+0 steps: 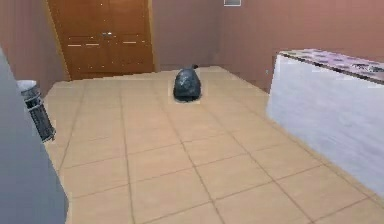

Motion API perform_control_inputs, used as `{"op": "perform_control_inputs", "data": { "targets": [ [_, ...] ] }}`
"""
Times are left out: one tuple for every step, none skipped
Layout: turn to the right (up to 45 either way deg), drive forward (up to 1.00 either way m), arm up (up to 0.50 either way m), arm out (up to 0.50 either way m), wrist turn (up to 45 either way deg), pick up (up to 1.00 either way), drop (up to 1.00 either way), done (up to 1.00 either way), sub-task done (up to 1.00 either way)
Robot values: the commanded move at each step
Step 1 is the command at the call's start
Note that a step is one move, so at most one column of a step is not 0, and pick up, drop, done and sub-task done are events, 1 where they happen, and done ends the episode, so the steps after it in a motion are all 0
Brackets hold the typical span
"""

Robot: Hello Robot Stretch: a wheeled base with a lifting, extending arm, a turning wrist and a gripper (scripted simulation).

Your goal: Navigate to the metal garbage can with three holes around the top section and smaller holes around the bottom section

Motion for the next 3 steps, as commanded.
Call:
{"op": "perform_control_inputs", "data": {
  "targets": [
    [-15.0,0.0,0.0,0.0,0.0,0.0,0.0,0.0,0.0],
    [0.0,1.0,0.0,0.0,0.0,0.0,0.0,0.0,0.0],
    [-3.0,0.0,0.0,0.0,0.0,0.0,0.0,0.0,0.0]
  ]
}}
